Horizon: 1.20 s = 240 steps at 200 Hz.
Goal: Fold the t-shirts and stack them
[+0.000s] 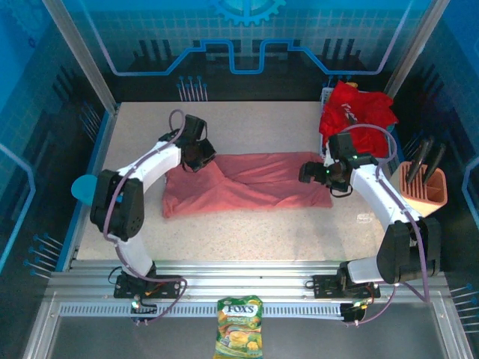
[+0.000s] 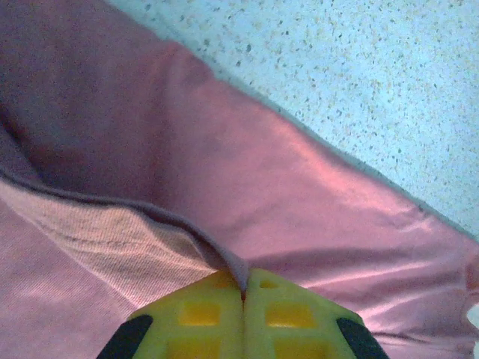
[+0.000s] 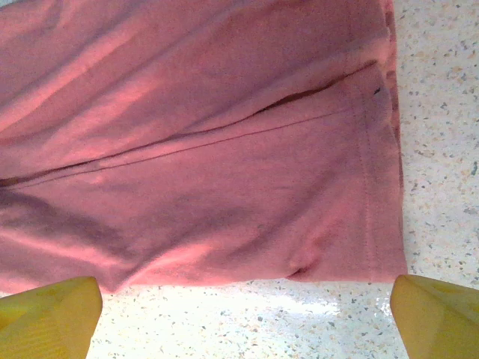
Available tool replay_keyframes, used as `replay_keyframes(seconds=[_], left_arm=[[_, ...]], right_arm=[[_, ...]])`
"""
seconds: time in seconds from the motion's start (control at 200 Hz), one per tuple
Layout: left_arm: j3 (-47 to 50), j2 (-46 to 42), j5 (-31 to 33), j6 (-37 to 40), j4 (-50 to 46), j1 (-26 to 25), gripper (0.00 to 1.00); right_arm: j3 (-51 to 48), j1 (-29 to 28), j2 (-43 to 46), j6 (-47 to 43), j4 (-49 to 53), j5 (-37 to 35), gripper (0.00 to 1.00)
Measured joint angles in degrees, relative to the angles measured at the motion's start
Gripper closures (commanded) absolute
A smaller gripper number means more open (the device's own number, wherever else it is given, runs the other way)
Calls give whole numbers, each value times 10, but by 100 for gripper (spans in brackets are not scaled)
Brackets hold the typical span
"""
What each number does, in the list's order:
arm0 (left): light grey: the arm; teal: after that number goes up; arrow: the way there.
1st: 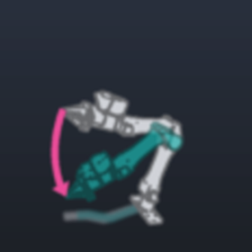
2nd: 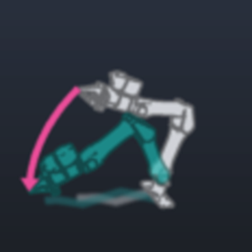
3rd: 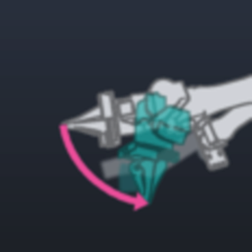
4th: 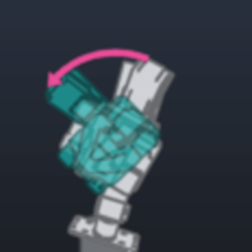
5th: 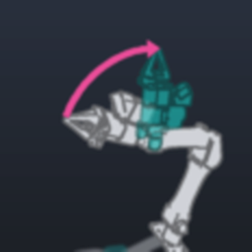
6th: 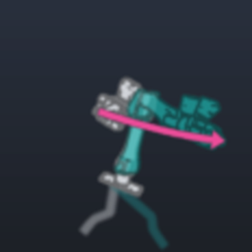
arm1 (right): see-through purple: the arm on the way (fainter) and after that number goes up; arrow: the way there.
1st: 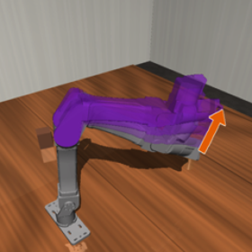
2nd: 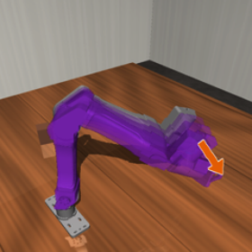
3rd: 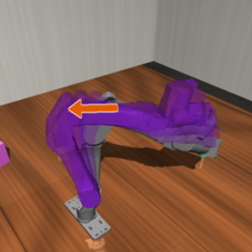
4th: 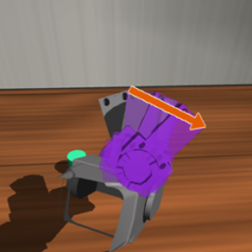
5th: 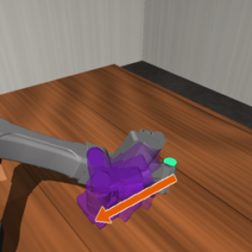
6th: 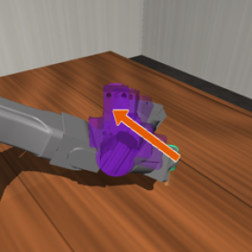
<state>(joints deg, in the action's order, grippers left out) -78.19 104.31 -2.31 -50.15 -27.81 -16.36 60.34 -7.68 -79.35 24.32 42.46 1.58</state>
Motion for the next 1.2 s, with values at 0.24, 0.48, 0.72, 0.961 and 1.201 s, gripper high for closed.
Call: replay_keyframes(seconds=[0.24, 0.48, 0.72, 0.961, 1.201], left_arm=[[-66, 75, 1, 38, -27, 0, 47], [-28, -20, 13, 109, -114, 13, 57], [115, -252, 44, 151, -200, 39, 61], [285, -355, 37, 146, -234, 116, 83], [364, -380, 36, 127, -218, 130, 88]], right_arm=[[-8, 0, -2, -4, 0, 10, 0], [-51, 35, 3, -1, -6, 5, 5], [-116, 97, 11, 23, -17, 19, 15], [-139, 132, 8, 32, -49, 43, 32], [-160, 150, -56, 41, -103, 79, 38]])
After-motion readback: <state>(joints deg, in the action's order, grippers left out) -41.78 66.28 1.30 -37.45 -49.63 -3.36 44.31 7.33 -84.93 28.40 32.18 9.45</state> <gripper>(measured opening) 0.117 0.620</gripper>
